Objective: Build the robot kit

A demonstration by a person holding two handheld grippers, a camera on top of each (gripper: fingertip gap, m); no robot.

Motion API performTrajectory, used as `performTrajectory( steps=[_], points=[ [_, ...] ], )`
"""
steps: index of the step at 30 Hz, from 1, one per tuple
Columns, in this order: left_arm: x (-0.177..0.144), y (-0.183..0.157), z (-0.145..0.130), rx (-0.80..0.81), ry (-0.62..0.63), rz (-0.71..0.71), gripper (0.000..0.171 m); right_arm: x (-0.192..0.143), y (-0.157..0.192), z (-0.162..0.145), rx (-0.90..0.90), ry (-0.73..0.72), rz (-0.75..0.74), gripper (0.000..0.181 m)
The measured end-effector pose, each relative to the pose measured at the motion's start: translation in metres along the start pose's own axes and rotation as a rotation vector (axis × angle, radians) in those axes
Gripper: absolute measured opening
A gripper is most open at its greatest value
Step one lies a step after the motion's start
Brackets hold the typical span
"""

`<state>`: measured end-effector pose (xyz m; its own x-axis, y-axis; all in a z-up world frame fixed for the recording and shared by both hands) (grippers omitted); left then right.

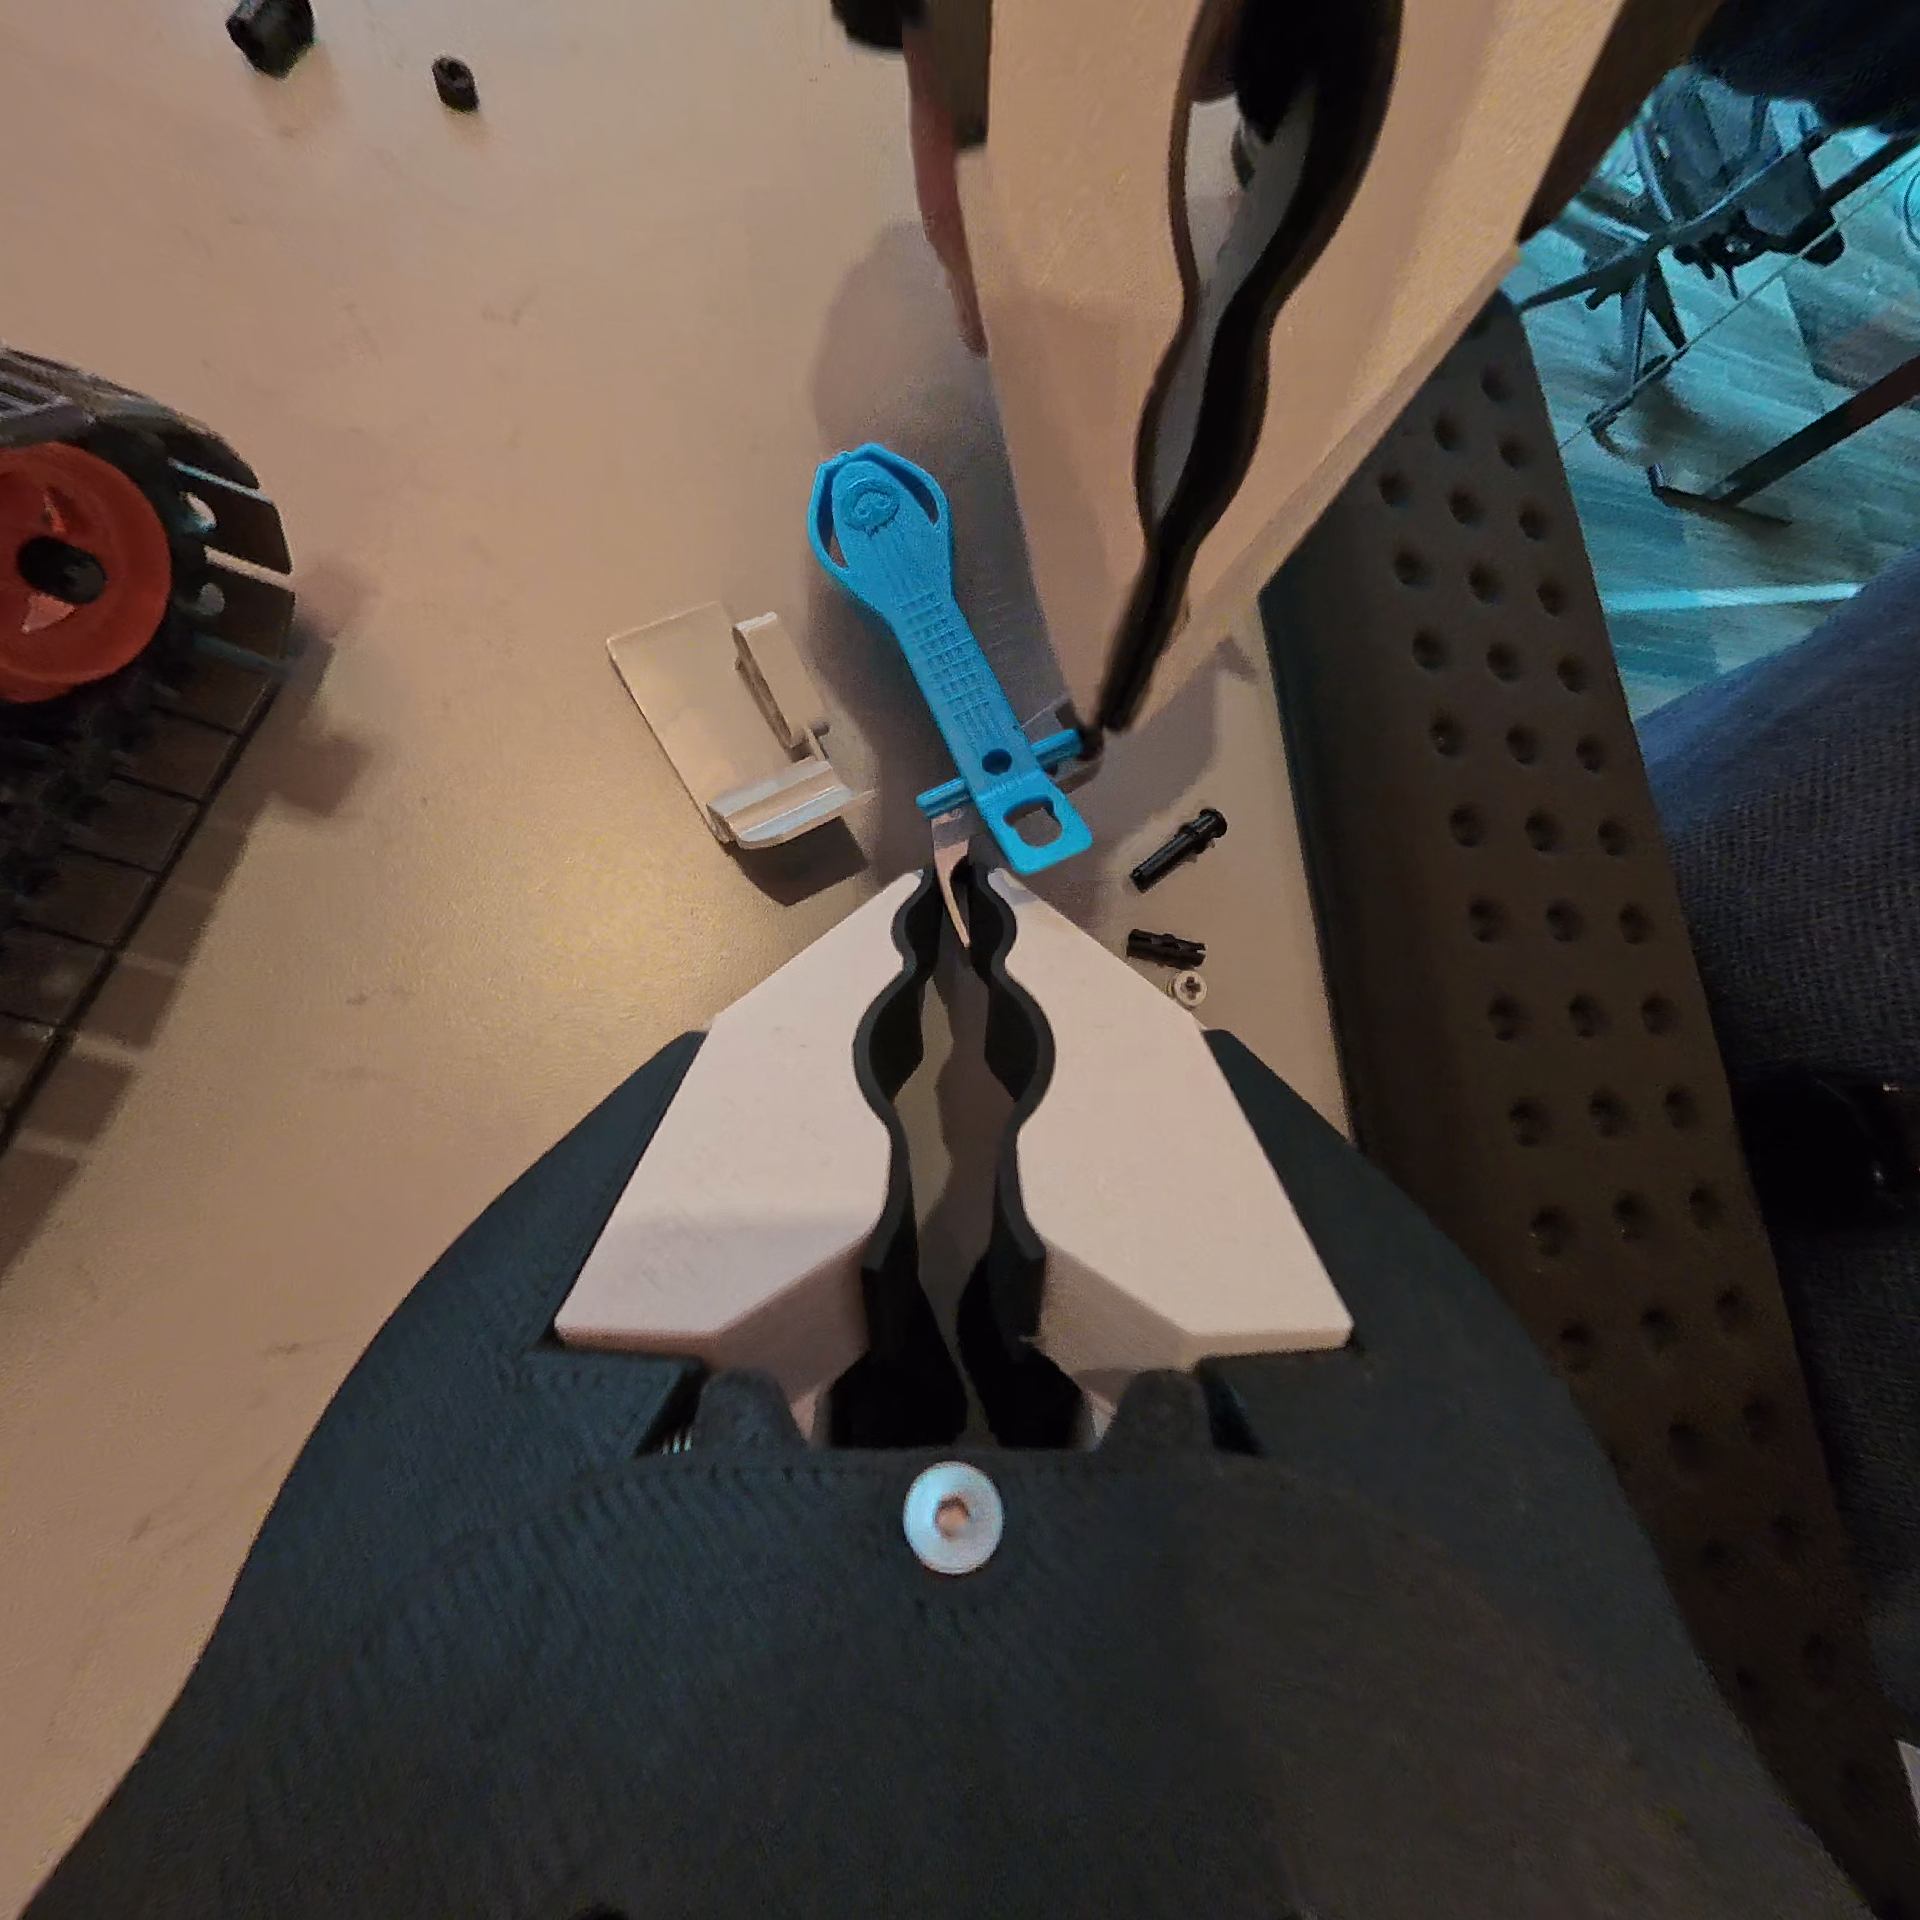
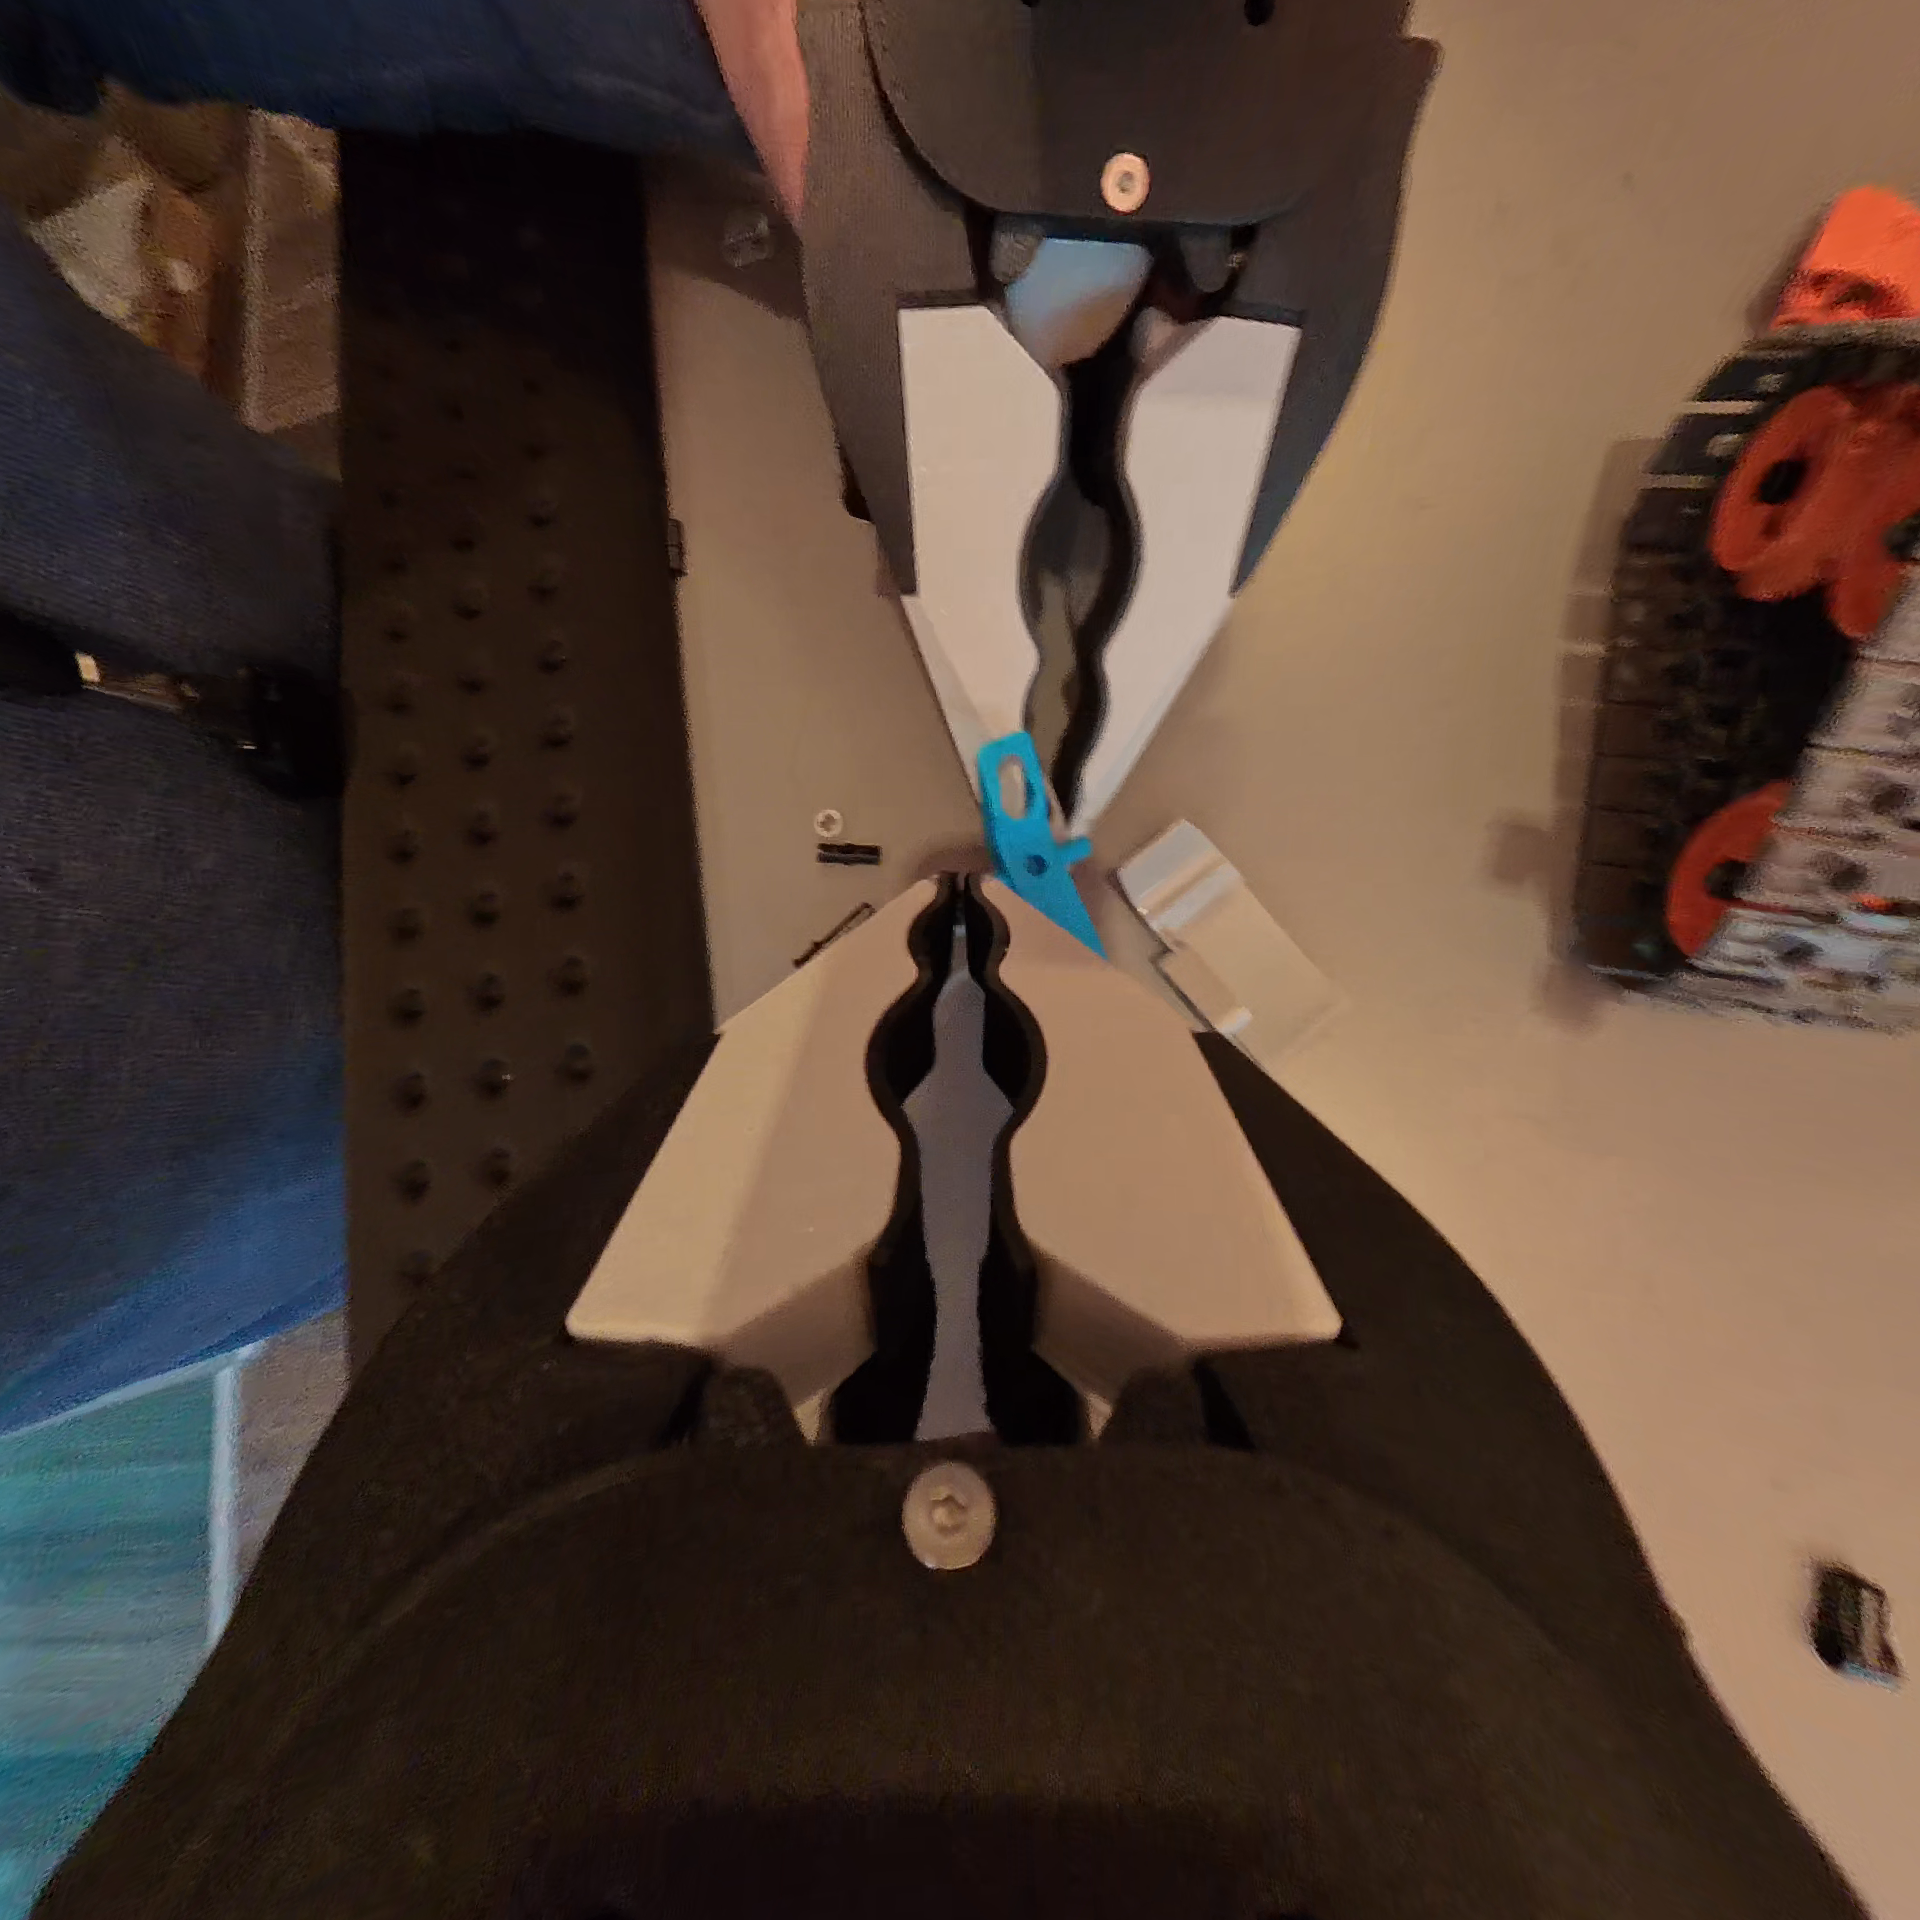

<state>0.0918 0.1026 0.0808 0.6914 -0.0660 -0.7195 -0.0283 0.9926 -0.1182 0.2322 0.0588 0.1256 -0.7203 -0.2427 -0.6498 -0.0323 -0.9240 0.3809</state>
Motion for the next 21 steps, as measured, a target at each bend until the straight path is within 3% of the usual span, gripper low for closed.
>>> performTrajectory(
  steps=[2, 6, 10, 13, 21],
  points=[
    [-0.001, 0.002, 0.000, -0.034, 0.004, -0.007, 0.002, -0.005, 0.002, -0.004, -0.014, -0.040, -0.043, 0.020],
    [-0.001, 0.005, 0.003, -0.121, 0.008, -0.052, 0.003, 0.005, 0.015, -0.009, -0.112, 0.028, -0.178, 0.029],
    [-0.001, 0.008, 0.004, -0.206, 0.000, -0.101, 0.003, 0.015, 0.019, -0.011, -0.194, 0.107, -0.367, 0.032],
    [-0.002, 0.008, 0.003, -0.230, -0.005, -0.118, 0.003, 0.019, 0.021, -0.012, -0.219, 0.111, -0.442, 0.017],
    [-0.010, 0.001, 0.009, -0.187, -0.082, -0.144, 0.006, 0.000, 0.020, -0.016, -0.130, -0.090, -0.316, 0.008]
  ],
)
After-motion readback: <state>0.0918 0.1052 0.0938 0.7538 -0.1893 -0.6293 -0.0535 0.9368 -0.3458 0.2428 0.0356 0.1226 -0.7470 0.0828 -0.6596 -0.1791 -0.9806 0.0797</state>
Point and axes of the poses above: each gripper's, where its closed fingertips meet, x out along the fingers, z out of its top, y = z × x across the jaws, the point moved 10 cm from there along -x, back along the fingers, and after that the axes turned 15 degrees about z, right-handed, at the moved point
